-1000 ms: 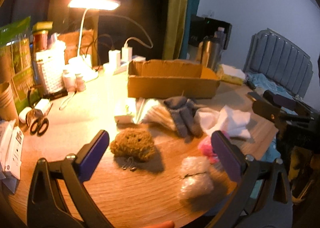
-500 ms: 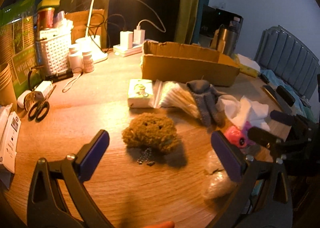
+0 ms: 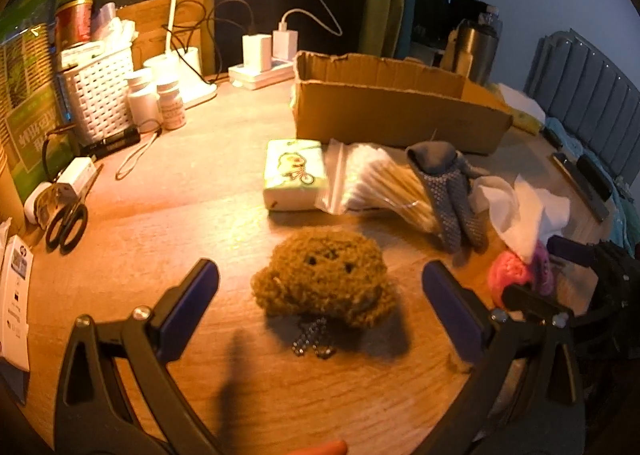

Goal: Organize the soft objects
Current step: 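Grasp the pink plush toy with the right gripper while the left gripper grasps the brown sponge, then carry the pink plush and brown sponge with both grippers over the cardboard box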

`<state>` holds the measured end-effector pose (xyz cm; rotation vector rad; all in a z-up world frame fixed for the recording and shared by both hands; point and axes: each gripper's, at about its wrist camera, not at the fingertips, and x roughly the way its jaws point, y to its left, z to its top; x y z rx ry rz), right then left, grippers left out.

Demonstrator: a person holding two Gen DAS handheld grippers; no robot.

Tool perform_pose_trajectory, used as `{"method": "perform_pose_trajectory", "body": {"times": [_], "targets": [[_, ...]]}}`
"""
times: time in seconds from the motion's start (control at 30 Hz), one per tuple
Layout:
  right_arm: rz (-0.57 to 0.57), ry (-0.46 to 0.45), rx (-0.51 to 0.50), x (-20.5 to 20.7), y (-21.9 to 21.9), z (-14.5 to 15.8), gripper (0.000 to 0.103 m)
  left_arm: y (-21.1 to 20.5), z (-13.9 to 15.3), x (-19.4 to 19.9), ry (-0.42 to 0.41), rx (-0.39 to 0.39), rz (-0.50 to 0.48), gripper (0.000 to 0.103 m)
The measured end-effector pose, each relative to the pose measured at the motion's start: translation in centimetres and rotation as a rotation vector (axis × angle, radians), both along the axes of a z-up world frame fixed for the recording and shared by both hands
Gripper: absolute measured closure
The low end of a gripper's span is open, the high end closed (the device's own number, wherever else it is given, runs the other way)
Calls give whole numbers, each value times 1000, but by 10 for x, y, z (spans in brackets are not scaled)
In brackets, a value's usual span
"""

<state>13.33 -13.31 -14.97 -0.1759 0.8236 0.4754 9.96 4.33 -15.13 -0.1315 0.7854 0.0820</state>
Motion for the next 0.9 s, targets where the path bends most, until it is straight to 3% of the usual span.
{"method": "perform_pose_trajectory", "body": {"times": [0.2,0.27,0.33,0.4,0.57,0.9], "targets": [[16,14,7,2,-3,-2,6,3,-6,9,40,-12,-27,3],[28,17,10,1,-2,-1,28,1,-10,13,65,-23,-45,14],[34,13,-8,0,0,0,35,0,-14,15,88,-27,-55,22],[46,6,-21,-2,1,0,36,0,-17,17,100,-32,-64,30],[66,-3,-26,-6,1,4,41,-2,-14,14,92,-24,-83,38],[70,-69,-38,-15,-4,33,41,-3,4,-1,42,-54,-111,40]]}}
